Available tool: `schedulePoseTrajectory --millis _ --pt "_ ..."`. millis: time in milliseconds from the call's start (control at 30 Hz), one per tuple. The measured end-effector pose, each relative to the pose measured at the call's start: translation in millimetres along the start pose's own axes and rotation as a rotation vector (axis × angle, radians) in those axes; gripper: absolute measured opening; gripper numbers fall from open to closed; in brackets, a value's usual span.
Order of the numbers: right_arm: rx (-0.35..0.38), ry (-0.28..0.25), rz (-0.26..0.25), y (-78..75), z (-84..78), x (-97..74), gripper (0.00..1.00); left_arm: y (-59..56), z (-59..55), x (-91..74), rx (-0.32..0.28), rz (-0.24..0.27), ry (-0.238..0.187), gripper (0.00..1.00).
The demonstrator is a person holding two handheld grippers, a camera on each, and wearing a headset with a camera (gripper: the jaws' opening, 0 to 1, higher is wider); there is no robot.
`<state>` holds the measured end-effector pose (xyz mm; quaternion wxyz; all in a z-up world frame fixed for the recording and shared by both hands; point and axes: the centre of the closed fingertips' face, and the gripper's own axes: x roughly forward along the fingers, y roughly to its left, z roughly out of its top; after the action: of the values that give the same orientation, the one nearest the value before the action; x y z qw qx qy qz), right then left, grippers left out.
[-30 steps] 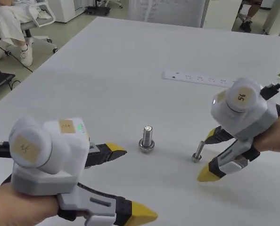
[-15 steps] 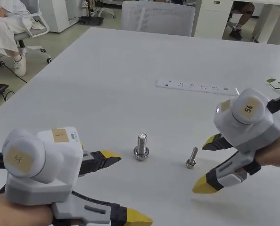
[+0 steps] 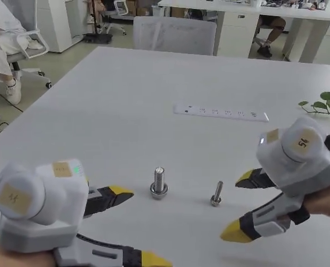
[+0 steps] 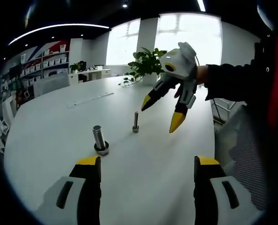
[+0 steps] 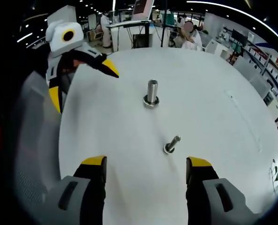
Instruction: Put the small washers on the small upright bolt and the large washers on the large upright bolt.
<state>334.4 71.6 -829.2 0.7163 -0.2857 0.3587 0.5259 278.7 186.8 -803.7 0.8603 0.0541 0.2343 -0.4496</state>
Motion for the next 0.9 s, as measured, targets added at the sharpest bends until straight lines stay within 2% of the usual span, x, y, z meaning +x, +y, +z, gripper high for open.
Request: schedulePoseTrajectory --millis 600,767,900 --pt "0.1 -0.131 -0.094 23.6 -6.8 -33.3 0.72 -0.9 6.9 -8.8 0.013 0.016 -0.028 0.82" --pt "0.112 -0.17 -0.14 29.8 -5.5 -39.9 0.75 -1.3 8.2 -13.7 0.013 0.024 -0.037 0.82" --pt "0.122 -0.179 -0.166 34.6 -7.1 -42.5 0.76 -1.5 8.4 -15.7 0.014 0.027 -0.039 0.82"
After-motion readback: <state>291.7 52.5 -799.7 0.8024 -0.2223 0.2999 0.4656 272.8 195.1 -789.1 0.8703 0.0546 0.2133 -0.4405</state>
